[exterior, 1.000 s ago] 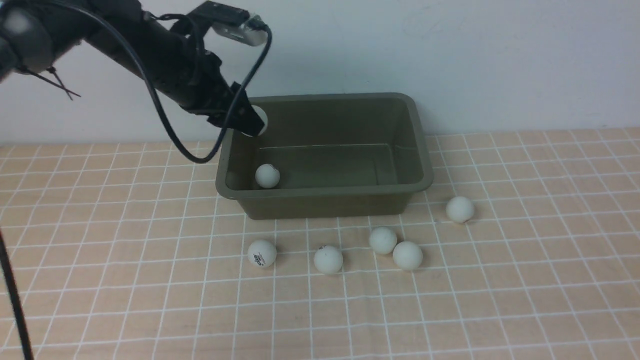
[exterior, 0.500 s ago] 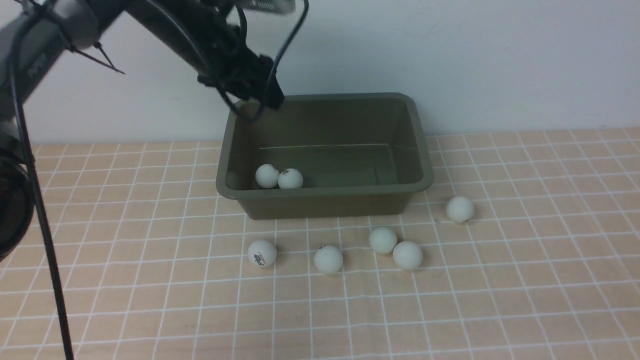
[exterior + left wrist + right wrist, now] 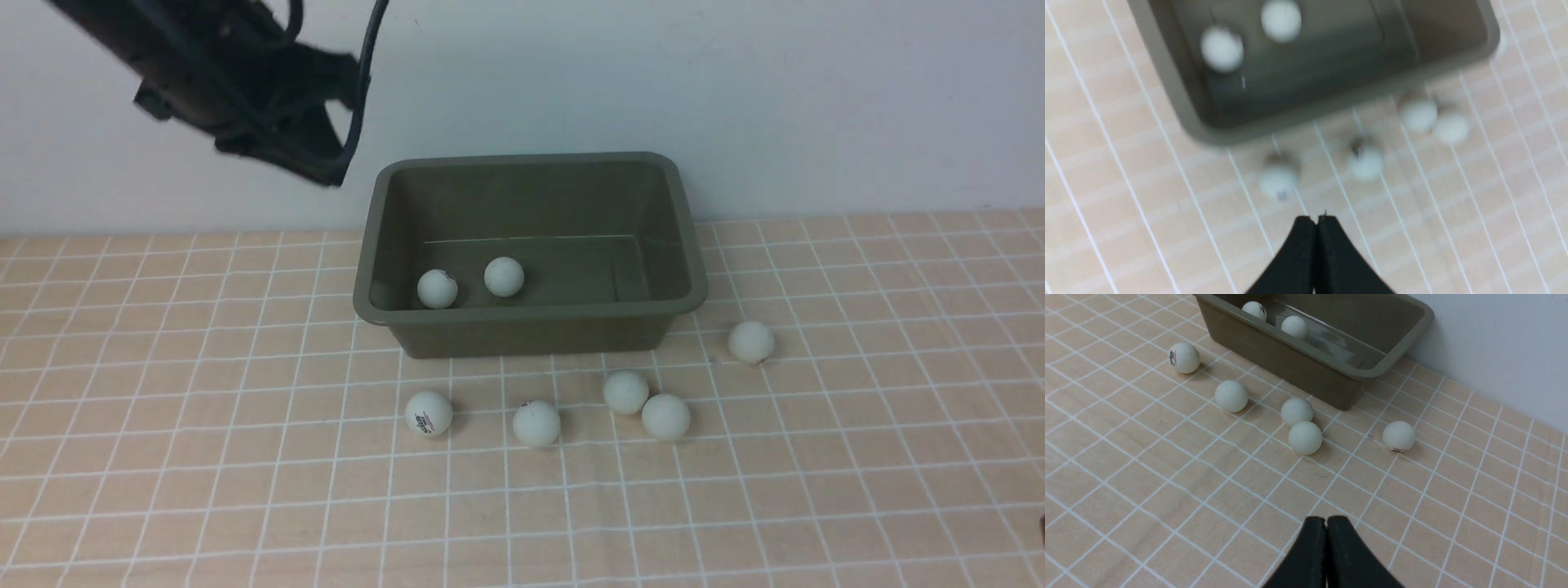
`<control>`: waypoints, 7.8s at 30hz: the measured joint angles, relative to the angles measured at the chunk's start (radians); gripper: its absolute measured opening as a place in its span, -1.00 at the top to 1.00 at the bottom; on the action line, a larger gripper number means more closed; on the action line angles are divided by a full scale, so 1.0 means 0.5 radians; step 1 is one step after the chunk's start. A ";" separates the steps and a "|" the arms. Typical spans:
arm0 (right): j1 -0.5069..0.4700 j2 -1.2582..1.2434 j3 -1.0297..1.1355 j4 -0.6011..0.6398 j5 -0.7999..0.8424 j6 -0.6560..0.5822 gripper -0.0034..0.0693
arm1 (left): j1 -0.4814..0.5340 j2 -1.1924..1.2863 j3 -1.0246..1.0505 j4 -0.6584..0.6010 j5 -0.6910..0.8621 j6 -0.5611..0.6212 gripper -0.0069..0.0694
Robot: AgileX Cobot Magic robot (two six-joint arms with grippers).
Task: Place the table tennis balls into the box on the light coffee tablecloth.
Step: 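Reach for and grasp a ping pong ball on the table beside the basket, then drop the ball into the bin, then reach for and grasp a ping pong ball on the table beside the basket, then drop the ball into the bin, then reach for and grasp a ping pong ball on the table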
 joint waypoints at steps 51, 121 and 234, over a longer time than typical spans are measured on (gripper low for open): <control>0.000 0.000 0.000 -0.005 -0.123 0.000 0.94 | -0.386 0.588 1.110 -0.100 -1.822 0.287 0.03; 0.000 0.000 0.000 -0.052 -0.106 0.000 0.94 | -0.720 0.320 0.525 0.130 -0.441 0.464 0.82; 0.000 1.439 -0.669 0.250 -0.093 -0.189 0.94 | -0.229 -1.074 1.176 0.532 -0.666 0.291 1.00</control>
